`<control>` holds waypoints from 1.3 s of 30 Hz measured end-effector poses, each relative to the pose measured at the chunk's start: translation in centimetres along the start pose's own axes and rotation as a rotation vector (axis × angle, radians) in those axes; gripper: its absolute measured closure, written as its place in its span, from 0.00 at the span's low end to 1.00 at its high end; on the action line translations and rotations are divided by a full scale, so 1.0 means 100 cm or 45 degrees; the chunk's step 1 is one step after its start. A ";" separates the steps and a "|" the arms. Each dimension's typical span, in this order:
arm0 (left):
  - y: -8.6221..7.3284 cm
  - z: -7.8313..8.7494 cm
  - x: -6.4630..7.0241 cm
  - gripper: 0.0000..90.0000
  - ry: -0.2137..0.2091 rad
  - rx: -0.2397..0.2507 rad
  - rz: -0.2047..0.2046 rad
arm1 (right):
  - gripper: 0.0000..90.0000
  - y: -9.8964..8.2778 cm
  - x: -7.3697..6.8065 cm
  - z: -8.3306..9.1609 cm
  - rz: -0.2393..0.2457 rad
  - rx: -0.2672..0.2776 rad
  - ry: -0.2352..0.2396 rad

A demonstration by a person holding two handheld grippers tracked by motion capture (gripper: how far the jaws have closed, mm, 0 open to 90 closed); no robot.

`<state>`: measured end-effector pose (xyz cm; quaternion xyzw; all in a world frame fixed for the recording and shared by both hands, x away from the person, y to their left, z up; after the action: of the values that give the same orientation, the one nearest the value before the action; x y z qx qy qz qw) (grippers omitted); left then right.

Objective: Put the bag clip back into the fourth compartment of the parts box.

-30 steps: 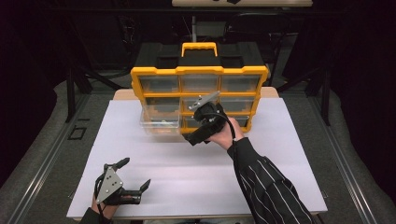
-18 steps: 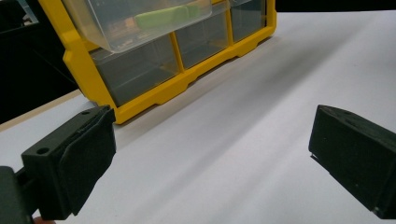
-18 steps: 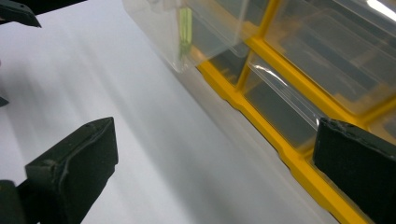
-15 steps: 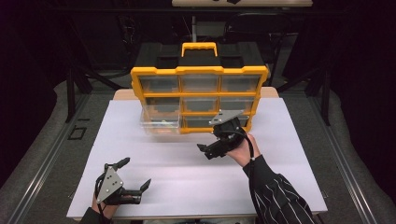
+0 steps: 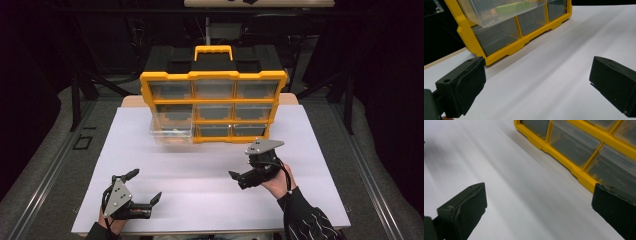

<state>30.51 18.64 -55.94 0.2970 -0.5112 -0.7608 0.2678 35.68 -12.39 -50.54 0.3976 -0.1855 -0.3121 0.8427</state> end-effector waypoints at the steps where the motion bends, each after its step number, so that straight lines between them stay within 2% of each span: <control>1: 0.000 0.000 0.000 0.01 -0.001 0.000 0.000 | 0.00 -0.005 0.002 0.001 0.001 0.001 -0.006; 6: 0.000 0.000 0.000 0.01 0.005 0.001 0.004 | 0.00 -0.023 0.010 0.008 -0.039 0.021 -0.020; 16: -0.001 -0.001 0.000 0.01 -0.002 -0.005 0.003 | 0.00 -0.055 0.019 0.022 -0.066 0.064 -0.067; 19: -0.001 -0.001 0.000 0.01 -0.003 -0.006 0.006 | 0.00 -0.062 0.017 0.023 -0.061 0.074 -0.066; 21: -0.001 -0.001 0.000 0.01 -0.004 -0.008 0.004 | 0.00 -0.066 0.016 0.025 -0.040 0.103 -0.079; 24: -0.001 -0.001 0.001 0.01 -0.007 -0.006 0.006 | 0.00 -0.074 0.012 0.025 0.000 0.107 -0.096; 30: -0.001 0.000 0.001 0.01 -0.012 -0.008 0.005 | 0.00 -0.089 0.009 0.033 -0.012 0.159 -0.097; 34: -0.001 0.000 0.001 0.01 -0.015 -0.010 0.007 | 0.00 -0.096 0.009 0.040 -0.018 0.201 -0.135; 39: -0.002 -0.001 0.001 0.01 -0.016 -0.013 0.006 | 0.00 -0.104 0.010 0.043 -0.049 0.195 -0.143</control>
<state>30.47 18.60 -56.12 0.2897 -0.5096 -0.7646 0.2678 30.07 -20.58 -56.03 0.4461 -0.2480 -0.3350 0.7920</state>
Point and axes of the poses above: each handheld gripper's, and its own axes: z roughly backward along the jaws, y roughly out of its top, x roughly to its right, the point moved 8 cm from there along -z, roughly forward along the jaws, and after that the axes turned 1 degree about -y, right-handed, at the moved point
